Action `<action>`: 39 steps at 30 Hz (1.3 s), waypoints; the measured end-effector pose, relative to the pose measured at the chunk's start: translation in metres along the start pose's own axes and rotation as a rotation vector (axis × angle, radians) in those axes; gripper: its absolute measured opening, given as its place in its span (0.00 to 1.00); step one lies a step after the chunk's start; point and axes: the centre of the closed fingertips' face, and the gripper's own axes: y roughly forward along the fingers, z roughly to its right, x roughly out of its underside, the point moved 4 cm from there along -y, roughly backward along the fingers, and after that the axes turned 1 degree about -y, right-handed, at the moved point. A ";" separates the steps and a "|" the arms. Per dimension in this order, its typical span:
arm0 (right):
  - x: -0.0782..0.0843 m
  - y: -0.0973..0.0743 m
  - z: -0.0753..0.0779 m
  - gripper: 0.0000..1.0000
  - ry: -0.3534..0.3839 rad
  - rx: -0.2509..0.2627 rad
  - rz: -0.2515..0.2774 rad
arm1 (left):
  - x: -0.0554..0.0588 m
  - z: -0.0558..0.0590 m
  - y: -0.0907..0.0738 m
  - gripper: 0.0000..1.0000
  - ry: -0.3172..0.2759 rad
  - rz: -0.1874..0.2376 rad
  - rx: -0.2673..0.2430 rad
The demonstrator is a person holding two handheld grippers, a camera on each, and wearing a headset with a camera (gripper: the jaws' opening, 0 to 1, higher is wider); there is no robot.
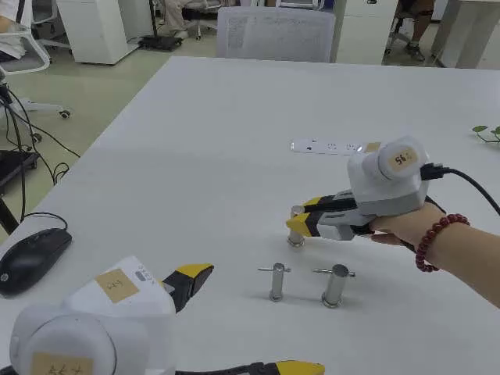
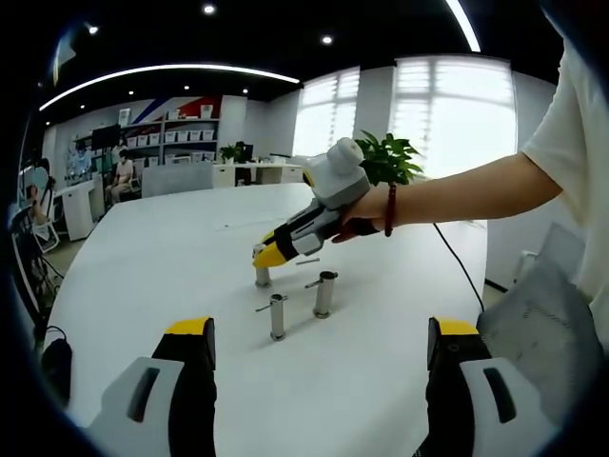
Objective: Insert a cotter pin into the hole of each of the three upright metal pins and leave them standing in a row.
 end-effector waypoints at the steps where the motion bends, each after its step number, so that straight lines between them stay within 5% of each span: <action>1: 0.002 -0.003 0.000 0.14 -0.001 0.003 -0.002 | 0.000 0.000 0.000 0.92 -0.002 0.001 -0.001; 21: 0.038 -0.061 0.005 0.14 0.036 0.082 -0.013 | -0.005 0.004 -0.008 0.90 -0.016 0.017 -0.024; 39: 0.056 -0.099 -0.009 0.14 0.032 0.070 -0.013 | -0.007 0.008 -0.012 0.89 -0.006 0.024 -0.033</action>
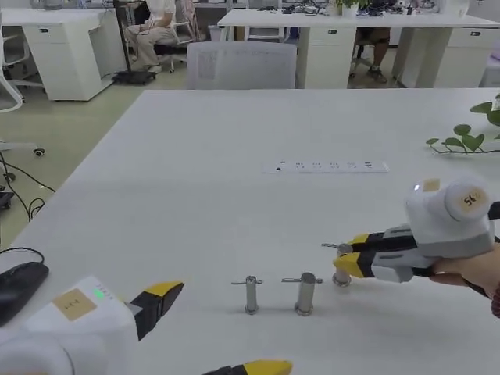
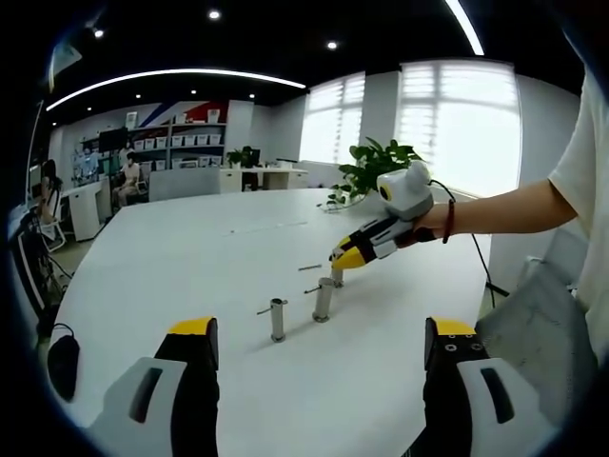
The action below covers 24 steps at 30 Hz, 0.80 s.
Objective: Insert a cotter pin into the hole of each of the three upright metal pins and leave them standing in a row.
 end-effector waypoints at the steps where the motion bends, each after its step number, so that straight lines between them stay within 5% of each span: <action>1: 0.001 -0.001 -0.001 0.14 -0.002 -0.003 0.000 | 0.000 0.000 0.000 0.89 0.000 0.000 -0.001; 24: 0.004 -0.014 -0.037 0.14 -0.039 -0.093 0.030 | -0.001 0.004 -0.003 0.87 0.013 0.000 0.001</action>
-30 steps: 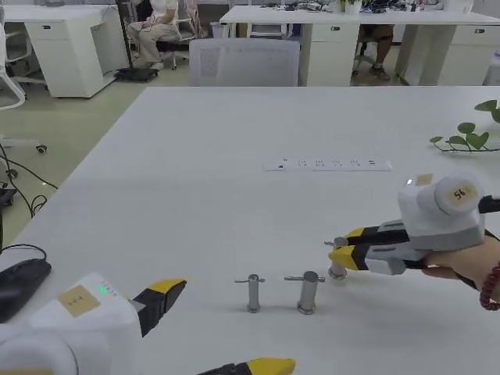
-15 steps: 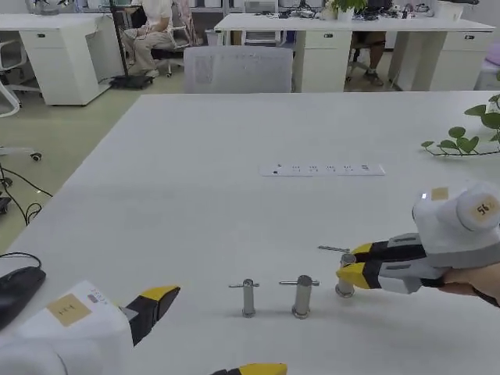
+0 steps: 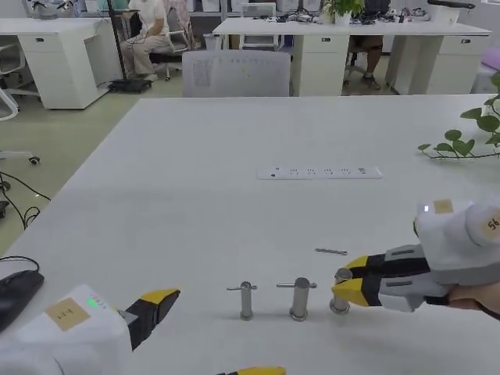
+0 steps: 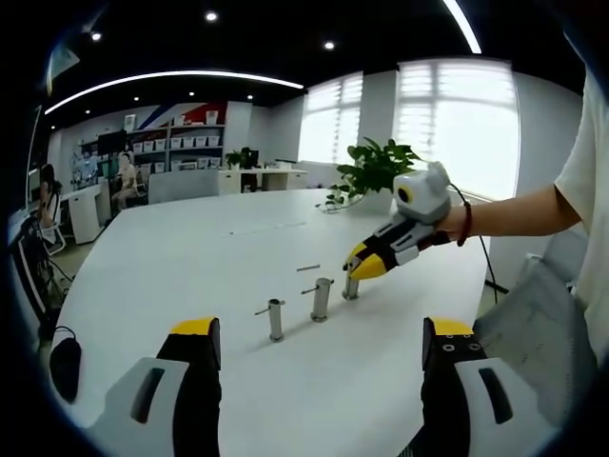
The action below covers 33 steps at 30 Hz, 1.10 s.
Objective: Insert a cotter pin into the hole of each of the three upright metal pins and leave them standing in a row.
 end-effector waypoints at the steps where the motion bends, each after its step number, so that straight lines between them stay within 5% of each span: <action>1: 0.000 0.000 -0.001 0.14 0.000 0.001 0.001 | 0.000 0.000 0.000 0.87 0.001 0.000 -0.001; 17: 0.009 0.003 -0.024 0.14 0.039 0.058 0.014 | 0.002 0.000 -0.003 0.87 0.004 0.001 -0.004; 33: 0.017 0.010 -0.042 0.14 0.051 0.061 0.004 | 0.002 0.001 -0.002 0.86 0.005 -0.001 0.002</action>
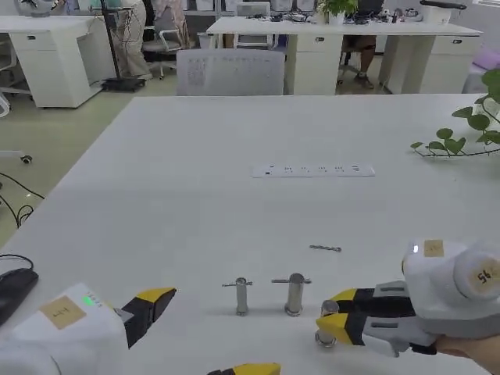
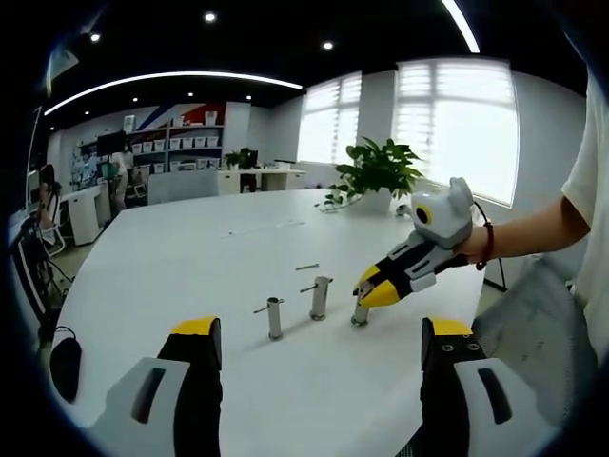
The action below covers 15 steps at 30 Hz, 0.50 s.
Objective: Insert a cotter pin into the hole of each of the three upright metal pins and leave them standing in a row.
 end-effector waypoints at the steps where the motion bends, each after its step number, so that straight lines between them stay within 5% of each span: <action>1: 0.000 0.000 0.000 0.13 0.002 0.000 0.000 | 0.000 0.000 0.000 0.86 0.000 0.000 0.001; 15: 0.006 0.001 -0.004 0.14 -0.010 0.015 -0.002 | 0.001 -0.001 -0.001 0.86 -0.003 -0.002 0.002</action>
